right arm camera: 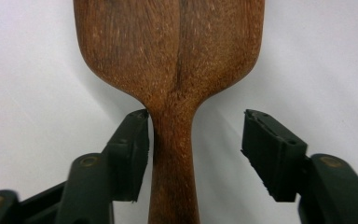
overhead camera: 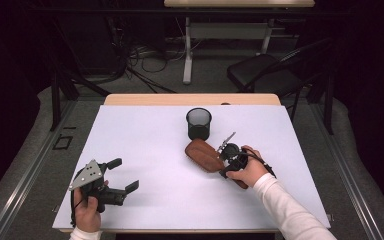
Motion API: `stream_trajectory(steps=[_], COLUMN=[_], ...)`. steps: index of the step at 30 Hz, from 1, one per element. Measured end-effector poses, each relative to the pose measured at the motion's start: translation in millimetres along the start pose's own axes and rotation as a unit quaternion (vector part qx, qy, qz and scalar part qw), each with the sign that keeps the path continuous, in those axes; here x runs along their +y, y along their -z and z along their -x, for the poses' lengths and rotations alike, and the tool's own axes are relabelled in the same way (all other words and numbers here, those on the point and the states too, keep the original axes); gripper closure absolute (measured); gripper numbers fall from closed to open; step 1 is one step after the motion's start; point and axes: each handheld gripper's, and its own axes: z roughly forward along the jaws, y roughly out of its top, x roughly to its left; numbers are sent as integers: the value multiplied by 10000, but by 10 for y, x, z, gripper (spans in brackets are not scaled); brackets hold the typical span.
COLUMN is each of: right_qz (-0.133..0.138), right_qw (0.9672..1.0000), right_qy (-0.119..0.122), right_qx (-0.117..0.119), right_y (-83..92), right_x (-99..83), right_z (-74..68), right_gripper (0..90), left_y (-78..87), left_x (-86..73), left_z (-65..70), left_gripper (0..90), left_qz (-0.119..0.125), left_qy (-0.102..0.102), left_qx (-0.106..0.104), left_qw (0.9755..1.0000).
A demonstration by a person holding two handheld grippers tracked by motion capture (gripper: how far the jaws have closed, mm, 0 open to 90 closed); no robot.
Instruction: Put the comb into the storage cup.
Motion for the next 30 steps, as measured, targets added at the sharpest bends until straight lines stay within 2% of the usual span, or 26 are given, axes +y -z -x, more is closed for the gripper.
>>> stream_trajectory(steps=[4, 10, 16, 22, 30], right_qz=[-49, -81, -77, -81, -140], right_qw=[9999, 9997, 9997, 9997, 9997], right_qy=[-86, -3, 99, 31, 119], right_qx=[133, 217, 212, 229, 160], right_y=[-21, -38, -58, -71, -83], right_x=[6, 7, 10, 23, 69], right_z=[23, 36, 24, 14, 3], right_gripper=[485, 549, 574, 604, 622], left_y=[0, -1, -3, -4, -2], left_x=[0, -1, -1, -1, -2], left_z=[0, -2, -1, -2, -3], left_gripper=[3, 3, 3, 3, 3], left_qz=[-2, -8, -9, -10, -10], left_qy=[-1, -4, -5, -5, 2], left_qx=[0, -2, -5, -8, -10], left_qw=[10000, 10000, 10000, 10000, 10000])
